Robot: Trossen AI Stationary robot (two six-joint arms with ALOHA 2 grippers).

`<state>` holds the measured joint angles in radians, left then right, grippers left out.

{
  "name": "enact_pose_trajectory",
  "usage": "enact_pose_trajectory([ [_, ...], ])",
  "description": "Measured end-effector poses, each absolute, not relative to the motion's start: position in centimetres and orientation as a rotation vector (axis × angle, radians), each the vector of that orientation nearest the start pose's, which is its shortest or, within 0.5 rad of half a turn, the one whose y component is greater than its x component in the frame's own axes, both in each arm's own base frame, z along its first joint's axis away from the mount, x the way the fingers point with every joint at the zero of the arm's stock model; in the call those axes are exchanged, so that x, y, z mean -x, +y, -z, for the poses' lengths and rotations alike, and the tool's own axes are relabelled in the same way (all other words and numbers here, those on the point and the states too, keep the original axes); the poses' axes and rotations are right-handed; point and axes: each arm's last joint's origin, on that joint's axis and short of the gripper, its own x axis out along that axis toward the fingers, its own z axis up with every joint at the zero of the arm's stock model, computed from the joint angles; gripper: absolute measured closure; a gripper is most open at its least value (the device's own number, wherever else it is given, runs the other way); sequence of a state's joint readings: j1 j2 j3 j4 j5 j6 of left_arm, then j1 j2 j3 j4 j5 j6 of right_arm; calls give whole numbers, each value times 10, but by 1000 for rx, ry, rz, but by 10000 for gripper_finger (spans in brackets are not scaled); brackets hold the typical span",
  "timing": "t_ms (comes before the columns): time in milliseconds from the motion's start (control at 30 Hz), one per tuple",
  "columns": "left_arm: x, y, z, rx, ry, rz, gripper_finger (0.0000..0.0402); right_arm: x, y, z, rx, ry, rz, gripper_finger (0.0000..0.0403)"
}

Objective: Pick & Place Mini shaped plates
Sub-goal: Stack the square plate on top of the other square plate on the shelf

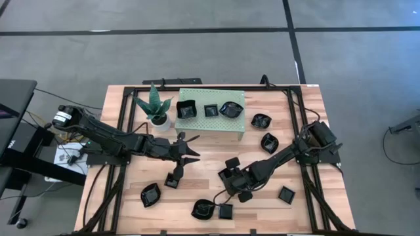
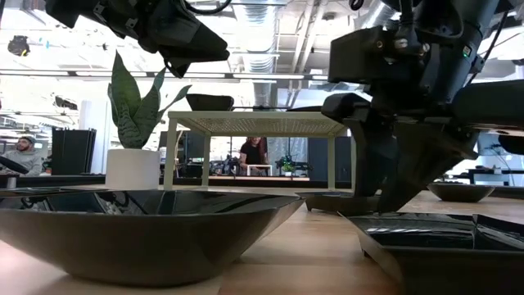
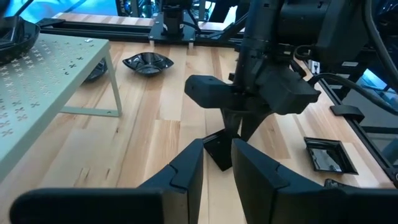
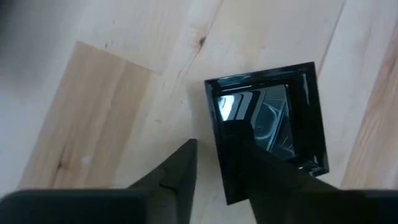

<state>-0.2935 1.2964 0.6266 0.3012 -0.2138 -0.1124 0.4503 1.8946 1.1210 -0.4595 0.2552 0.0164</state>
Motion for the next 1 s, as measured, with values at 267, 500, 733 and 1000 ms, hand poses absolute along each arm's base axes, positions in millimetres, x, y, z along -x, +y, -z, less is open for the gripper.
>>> enact_pose_trajectory([
  [267, -258, -71, -218, 17, 356, 58, 316, -321, 144, -136, 482, 1148, -127, 393],
  [500, -258, -71, -219, 18, 354, 57, 316, -331, 146, -169, 603, 1138, -46, 399],
  [733, -258, -71, -219, 20, 347, 57, 316, -345, 143, -213, 874, 1059, 200, 397],
  [1000, -258, -71, -220, 22, 341, 57, 316, -368, 113, -254, 1015, 1003, 451, 396],
])
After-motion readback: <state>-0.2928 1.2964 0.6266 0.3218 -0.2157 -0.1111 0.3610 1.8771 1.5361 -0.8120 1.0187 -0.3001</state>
